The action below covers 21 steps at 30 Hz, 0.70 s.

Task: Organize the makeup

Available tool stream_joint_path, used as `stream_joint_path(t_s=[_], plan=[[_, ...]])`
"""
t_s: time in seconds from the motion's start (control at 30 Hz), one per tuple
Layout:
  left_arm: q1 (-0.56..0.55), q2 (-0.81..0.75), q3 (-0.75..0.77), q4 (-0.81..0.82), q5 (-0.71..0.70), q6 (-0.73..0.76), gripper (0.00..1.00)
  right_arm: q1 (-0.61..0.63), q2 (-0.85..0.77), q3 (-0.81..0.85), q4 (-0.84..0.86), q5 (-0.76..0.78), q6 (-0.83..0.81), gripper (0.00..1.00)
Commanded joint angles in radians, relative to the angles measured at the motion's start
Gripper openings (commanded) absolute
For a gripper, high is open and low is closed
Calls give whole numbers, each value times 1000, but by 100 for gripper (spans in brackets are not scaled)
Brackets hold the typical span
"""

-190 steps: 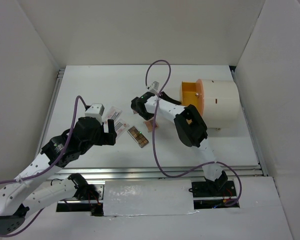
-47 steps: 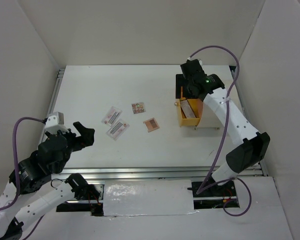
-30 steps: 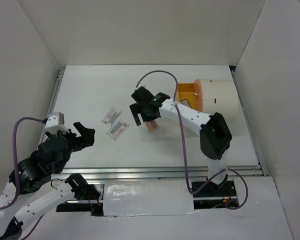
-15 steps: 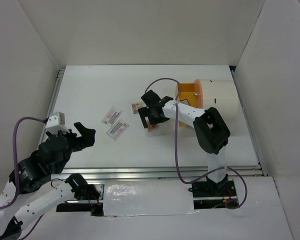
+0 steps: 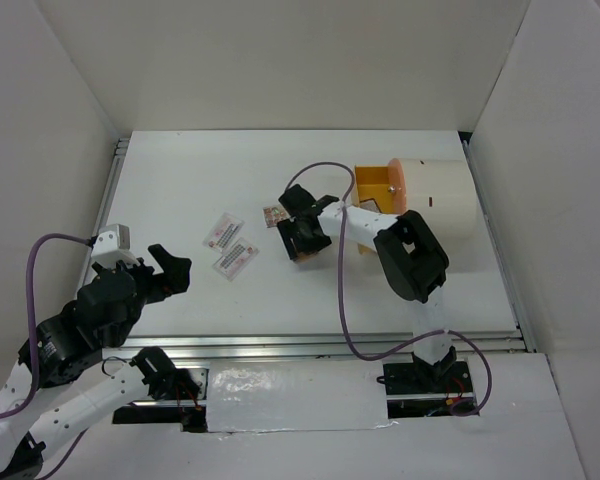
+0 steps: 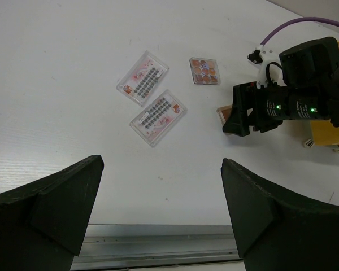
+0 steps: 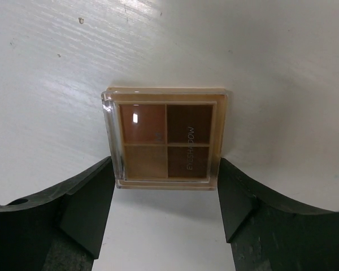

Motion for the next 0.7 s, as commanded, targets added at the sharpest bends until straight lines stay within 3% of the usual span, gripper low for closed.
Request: stream_joint_path(t_s=[0.0,0.33,0.53,0.67], plan=[[-4,6,1,25,-13,16,99,18,-18,-6,52,-28,12,56],[-4,12,1,23,-13,15,99,71,-333,99,-37,-16,28,54],[-4,7,1,23,-10,13,99,-7,-380,256,-273,271,31,56],[-4,-5,-2,28,-5,16,99,-99,-436,213,-347,382,41,57]])
